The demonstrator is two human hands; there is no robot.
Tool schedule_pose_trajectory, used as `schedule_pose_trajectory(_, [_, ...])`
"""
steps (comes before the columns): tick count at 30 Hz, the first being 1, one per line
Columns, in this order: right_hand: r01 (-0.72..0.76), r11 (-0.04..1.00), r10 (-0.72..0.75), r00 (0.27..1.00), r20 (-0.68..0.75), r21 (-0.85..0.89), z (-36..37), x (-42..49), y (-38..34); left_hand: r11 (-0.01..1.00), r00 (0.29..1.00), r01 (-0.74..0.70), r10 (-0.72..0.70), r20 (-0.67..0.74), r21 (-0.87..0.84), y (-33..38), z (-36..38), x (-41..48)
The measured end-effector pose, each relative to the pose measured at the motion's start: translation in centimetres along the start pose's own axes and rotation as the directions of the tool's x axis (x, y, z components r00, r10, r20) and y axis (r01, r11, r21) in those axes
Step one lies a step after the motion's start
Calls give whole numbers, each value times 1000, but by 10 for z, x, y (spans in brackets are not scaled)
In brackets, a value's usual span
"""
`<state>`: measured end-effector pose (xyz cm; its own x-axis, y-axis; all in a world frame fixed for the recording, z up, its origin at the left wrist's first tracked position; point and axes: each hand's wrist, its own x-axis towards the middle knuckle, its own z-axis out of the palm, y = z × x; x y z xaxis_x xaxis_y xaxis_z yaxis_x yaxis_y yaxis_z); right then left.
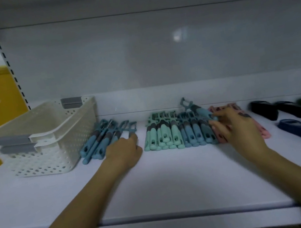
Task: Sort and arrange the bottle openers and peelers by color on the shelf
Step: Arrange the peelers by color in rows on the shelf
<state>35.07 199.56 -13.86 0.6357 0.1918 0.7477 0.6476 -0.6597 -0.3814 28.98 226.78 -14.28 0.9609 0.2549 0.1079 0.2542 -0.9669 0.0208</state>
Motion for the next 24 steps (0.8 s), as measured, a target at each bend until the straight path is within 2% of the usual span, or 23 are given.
schedule_pose_trajectory(2, [-43, 998, 44, 999, 28, -48, 1, -2, 5, 997, 1000, 9, -9, 1, -78, 3, -4, 0])
schedule_pose_trajectory(6, [96, 986, -87, 993, 74, -133, 9, -8, 3, 952, 992, -18, -22, -128, -307, 12, -15, 0])
schedule_pose_trajectory(10, [215, 967, -189, 966, 177, -139, 15, -13, 0, 881, 947, -162, 13, -320, -444, 43, -29, -9])
schedule_pose_trajectory(12, [253, 958, -221, 951, 216, -133, 18, -14, 1, 832, 930, -245, 55, -364, -498, 65, -33, -12])
schedule_pose_trajectory(14, [258, 956, -228, 953, 201, -140, 20, -14, 5, 787, 929, -297, 108, -354, -541, 87, -35, -12])
schedule_pose_trajectory(16, [203, 971, -179, 968, 176, -129, 18, -13, 8, 763, 933, -325, 162, -321, -559, 107, -34, -9])
schedule_pose_trajectory(21, [94, 990, -78, 985, 153, -102, 9, -15, 21, 781, 945, -325, 241, -223, -534, 145, -21, 6])
schedule_pose_trajectory(24, [32, 998, -25, 989, 145, -48, 7, -14, 24, 810, 938, -345, 276, -212, -474, 160, -19, 14])
